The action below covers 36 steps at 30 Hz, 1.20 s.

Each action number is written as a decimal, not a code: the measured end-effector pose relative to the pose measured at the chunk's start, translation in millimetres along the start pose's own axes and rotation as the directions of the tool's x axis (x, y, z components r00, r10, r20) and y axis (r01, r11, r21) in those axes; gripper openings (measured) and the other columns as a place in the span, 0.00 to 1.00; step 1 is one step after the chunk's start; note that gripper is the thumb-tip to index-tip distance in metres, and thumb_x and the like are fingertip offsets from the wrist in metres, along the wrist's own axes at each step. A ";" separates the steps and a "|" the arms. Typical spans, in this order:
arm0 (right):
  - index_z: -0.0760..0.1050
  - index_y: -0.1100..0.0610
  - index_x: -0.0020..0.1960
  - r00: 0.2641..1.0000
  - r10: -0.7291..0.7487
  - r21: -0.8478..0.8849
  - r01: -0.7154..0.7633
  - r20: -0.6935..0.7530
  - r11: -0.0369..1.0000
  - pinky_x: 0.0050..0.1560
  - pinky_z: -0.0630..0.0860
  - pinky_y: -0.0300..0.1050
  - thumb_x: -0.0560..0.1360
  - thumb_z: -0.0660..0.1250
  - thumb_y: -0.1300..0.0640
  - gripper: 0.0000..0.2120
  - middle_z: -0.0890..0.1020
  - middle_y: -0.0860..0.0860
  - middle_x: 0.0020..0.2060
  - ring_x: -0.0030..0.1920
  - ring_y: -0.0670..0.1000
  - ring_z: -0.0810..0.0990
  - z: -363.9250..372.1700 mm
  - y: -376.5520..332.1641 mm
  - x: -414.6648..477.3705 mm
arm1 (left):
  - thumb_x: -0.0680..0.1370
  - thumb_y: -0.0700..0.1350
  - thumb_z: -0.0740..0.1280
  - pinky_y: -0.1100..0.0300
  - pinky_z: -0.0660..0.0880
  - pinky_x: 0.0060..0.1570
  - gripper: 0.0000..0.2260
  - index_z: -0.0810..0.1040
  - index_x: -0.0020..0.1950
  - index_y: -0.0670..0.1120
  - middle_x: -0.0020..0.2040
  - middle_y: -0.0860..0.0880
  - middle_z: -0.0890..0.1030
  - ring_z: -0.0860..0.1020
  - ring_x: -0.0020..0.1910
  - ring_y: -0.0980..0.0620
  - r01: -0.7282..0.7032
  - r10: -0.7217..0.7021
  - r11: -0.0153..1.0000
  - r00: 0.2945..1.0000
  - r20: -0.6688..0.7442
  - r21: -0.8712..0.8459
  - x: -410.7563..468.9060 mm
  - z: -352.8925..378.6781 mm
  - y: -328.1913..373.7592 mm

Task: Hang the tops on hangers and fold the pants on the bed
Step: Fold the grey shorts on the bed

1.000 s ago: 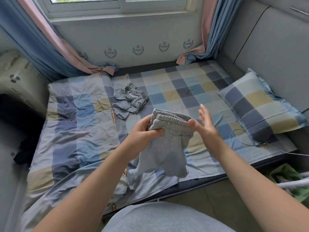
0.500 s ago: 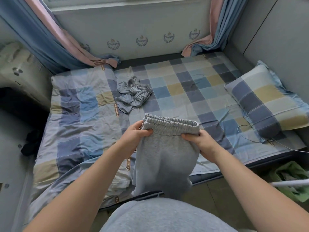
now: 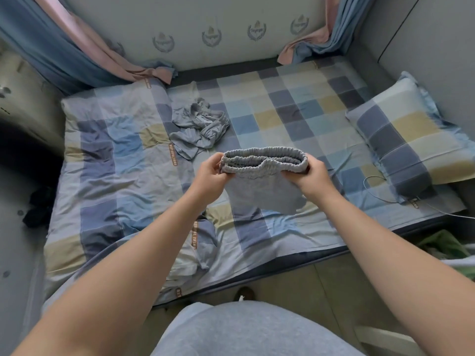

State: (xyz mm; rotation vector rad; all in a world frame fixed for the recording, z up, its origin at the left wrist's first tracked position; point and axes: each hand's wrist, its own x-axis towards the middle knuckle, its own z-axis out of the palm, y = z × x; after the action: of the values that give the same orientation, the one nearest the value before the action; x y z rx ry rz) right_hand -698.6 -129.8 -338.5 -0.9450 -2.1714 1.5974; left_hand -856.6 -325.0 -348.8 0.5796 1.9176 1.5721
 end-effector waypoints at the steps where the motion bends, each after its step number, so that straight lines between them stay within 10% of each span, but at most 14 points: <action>1: 0.80 0.47 0.51 1.000 0.003 -0.021 -0.003 -0.014 1.000 0.55 0.78 0.53 0.67 0.77 0.54 0.14 0.85 0.52 0.50 0.52 0.52 0.82 0.7 2.1 -3.8 | 0.76 0.27 0.68 0.60 0.76 0.53 0.15 0.77 0.55 0.44 0.48 0.48 0.82 0.79 0.47 0.57 -0.018 0.018 0.999 1.000 0.016 0.041 -1.6 -0.3 -5.2; 13: 0.79 0.50 0.52 0.932 0.357 -0.356 -0.312 0.066 0.881 0.53 0.77 0.56 0.71 0.76 0.50 0.12 0.85 0.52 0.48 0.52 0.59 0.81 88.9 183.5 -84.8 | 0.72 0.31 0.67 0.56 0.71 0.44 0.20 0.77 0.41 0.59 0.36 0.59 0.79 0.73 0.39 0.58 0.272 -0.294 0.904 0.956 0.018 0.330 -65.4 9.0 -192.0; 21: 0.76 0.50 0.47 0.773 0.628 -0.396 -0.549 0.095 0.736 0.51 0.76 0.57 0.71 0.70 0.59 0.07 0.84 0.51 0.42 0.49 0.61 0.80 166.1 307.2 -183.5 | 0.73 0.31 0.64 0.57 0.72 0.40 0.14 0.75 0.40 0.51 0.38 0.51 0.81 0.75 0.40 0.52 0.564 -0.650 0.690 0.758 0.046 0.455 -147.5 14.8 -349.7; 26: 0.78 0.48 0.46 0.667 0.728 -0.333 -0.659 0.157 0.675 0.52 0.77 0.56 0.65 0.64 0.45 0.13 0.84 0.50 0.42 0.48 0.58 0.81 183.6 335.9 -213.1 | 0.74 0.33 0.64 0.53 0.75 0.51 0.10 0.79 0.50 0.45 0.48 0.47 0.84 0.80 0.50 0.45 0.595 -0.781 0.569 0.606 0.148 0.567 -168.1 14.3 -394.9; 29: 0.79 0.46 0.44 0.591 0.771 -0.326 -0.699 0.238 0.637 0.51 0.78 0.49 0.69 0.73 0.60 0.10 0.85 0.49 0.43 0.48 0.54 0.82 186.5 350.5 -205.6 | 0.73 0.35 0.65 0.54 0.76 0.52 0.10 0.80 0.49 0.47 0.48 0.48 0.84 0.80 0.49 0.48 0.619 -0.818 0.550 0.534 0.213 0.560 -159.2 11.8 -412.5; 36: 0.79 0.57 0.52 0.634 0.756 -0.254 -0.713 0.162 0.653 0.48 0.77 0.43 0.72 0.76 0.56 0.11 0.83 0.55 0.47 0.45 0.43 0.80 185.2 384.8 -112.5 | 0.74 0.41 0.68 0.48 0.77 0.55 0.11 0.77 0.56 0.43 0.51 0.46 0.82 0.80 0.53 0.43 0.593 -0.780 0.572 0.608 0.151 0.566 -65.3 17.1 -422.9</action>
State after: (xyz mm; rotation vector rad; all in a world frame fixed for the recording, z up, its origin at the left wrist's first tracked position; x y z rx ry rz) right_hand -592.4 -273.5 -742.4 -1.9980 -2.2366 1.9700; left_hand -783.2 -443.9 -753.6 0.2055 1.8514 0.4220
